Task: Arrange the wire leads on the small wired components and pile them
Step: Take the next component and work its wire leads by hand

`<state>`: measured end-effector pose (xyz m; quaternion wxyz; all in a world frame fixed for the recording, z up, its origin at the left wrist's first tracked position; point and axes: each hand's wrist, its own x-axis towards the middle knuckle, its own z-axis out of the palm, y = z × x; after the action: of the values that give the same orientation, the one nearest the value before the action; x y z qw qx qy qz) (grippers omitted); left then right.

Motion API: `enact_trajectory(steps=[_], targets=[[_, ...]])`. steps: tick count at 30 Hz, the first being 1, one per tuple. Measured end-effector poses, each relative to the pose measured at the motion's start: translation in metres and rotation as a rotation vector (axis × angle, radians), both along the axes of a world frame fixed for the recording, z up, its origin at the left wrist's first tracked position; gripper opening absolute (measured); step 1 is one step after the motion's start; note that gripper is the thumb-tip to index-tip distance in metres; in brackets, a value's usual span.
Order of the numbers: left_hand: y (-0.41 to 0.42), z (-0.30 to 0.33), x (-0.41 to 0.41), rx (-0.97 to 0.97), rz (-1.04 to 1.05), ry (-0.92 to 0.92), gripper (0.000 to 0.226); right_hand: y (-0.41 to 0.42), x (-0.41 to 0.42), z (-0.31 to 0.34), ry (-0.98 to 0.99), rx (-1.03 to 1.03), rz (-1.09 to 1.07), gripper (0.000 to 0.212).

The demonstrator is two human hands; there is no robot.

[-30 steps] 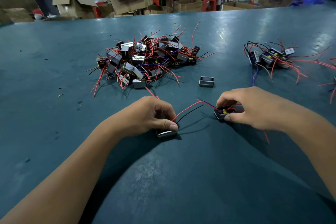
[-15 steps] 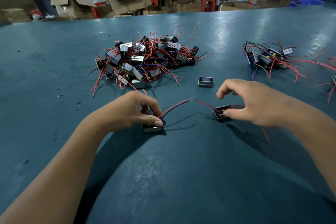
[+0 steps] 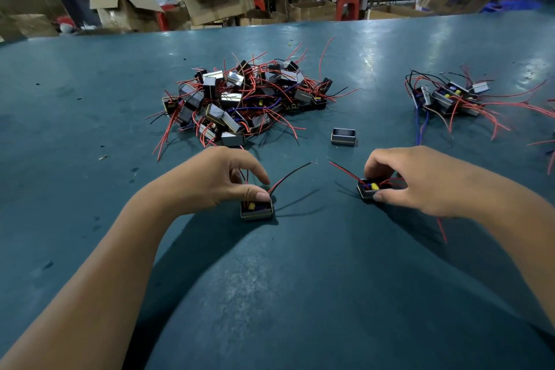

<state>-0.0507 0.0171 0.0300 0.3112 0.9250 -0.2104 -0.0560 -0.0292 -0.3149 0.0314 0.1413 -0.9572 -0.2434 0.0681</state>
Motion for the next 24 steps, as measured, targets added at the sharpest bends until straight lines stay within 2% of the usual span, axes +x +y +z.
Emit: enact_trajectory(steps=[3, 4, 6, 7, 9, 11, 13, 16, 24], targets=[[0.003, 0.008, -0.002, -0.093, 0.039, -0.230, 0.015, 0.005, -0.004, 0.001, -0.161, 0.147, -0.009, 0.029], [0.002, 0.011, -0.002, -0.152, 0.033, -0.247, 0.006, 0.011, -0.009, 0.003, -0.269, 0.247, 0.010, 0.023], [0.001, 0.013, -0.006, -0.213, -0.014, -0.102, 0.005, 0.029, -0.023, 0.005, -0.414, 0.391, 0.088, 0.015], [0.001, 0.013, -0.008, -0.193, -0.037, 0.003, 0.006, 0.038, -0.031, 0.004, -0.411, 0.404, 0.134, 0.020], [0.001, 0.011, -0.010, -0.103, -0.046, 0.126, 0.007, 0.057, -0.045, -0.002, -0.323, 0.308, 0.245, 0.044], [0.001, 0.009, -0.009, -0.065, -0.018, 0.159, 0.010, 0.071, -0.051, -0.013, -0.287, 0.131, 0.316, 0.062], [0.001, 0.010, -0.009, -0.009, -0.015, 0.145, 0.010, 0.080, -0.051, -0.025, -0.310, 0.040, 0.319, 0.069], [-0.001, 0.011, -0.010, 0.114, -0.046, 0.109, 0.009, 0.084, -0.046, -0.031, -0.310, 0.120, 0.281, 0.061], [-0.006, 0.012, -0.016, 0.186, -0.034, 0.082, 0.015, 0.080, -0.046, -0.032, -0.304, 0.201, 0.256, 0.039]])
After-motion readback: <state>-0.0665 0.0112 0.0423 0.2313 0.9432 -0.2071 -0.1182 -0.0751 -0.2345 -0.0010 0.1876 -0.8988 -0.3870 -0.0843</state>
